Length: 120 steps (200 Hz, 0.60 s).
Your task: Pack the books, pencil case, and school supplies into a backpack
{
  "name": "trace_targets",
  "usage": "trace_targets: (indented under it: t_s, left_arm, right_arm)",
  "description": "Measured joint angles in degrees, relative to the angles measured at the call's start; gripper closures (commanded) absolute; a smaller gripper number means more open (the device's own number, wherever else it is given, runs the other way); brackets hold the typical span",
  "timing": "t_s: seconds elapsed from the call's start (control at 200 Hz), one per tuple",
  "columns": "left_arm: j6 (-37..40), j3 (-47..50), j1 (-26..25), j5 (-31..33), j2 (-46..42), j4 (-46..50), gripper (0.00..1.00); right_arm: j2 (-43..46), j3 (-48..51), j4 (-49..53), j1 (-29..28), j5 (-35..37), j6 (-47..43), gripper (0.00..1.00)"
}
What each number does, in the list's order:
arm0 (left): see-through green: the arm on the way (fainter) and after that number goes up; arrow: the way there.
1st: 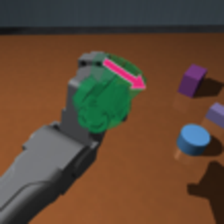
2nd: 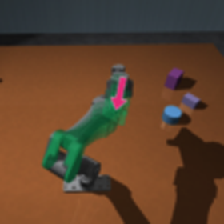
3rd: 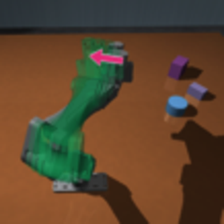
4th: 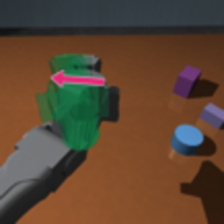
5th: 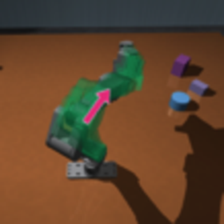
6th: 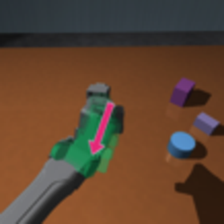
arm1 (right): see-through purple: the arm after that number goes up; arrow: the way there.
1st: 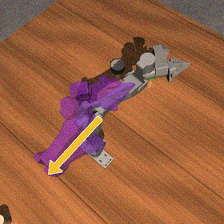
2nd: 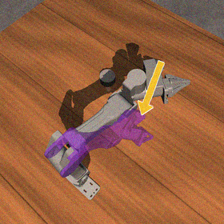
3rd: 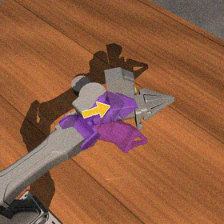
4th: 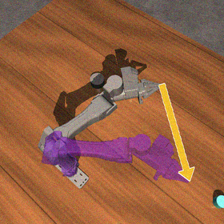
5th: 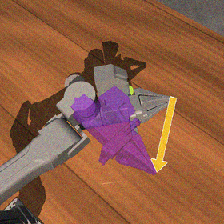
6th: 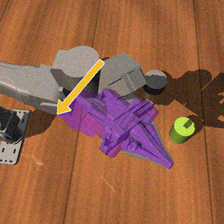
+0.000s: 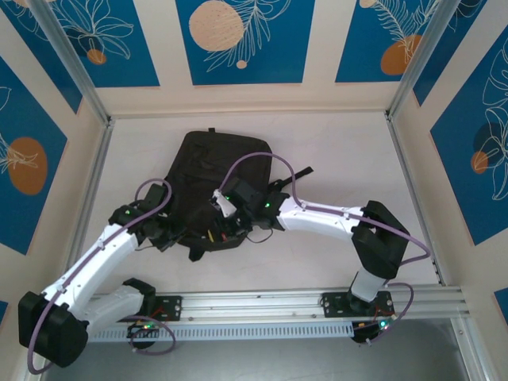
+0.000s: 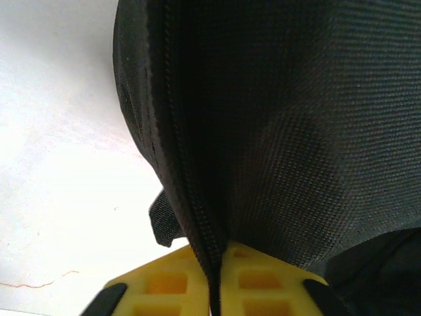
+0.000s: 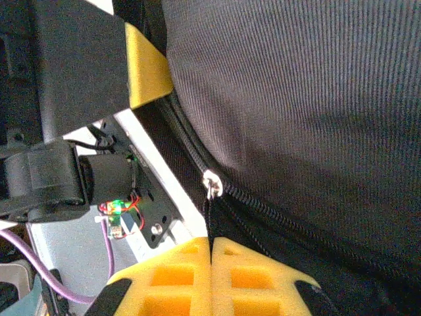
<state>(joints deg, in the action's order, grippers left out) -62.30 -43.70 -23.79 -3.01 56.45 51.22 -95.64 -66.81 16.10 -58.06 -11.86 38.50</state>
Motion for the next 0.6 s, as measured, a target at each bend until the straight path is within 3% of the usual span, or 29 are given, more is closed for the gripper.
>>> trace_targets:
  t_s: [0.6]
  left_arm:
    - [8.85,-3.43,2.99,4.13,-2.34,3.91,1.0]
  right_arm:
    - [4.92,2.93,3.43,1.88,2.97,-4.81,1.0]
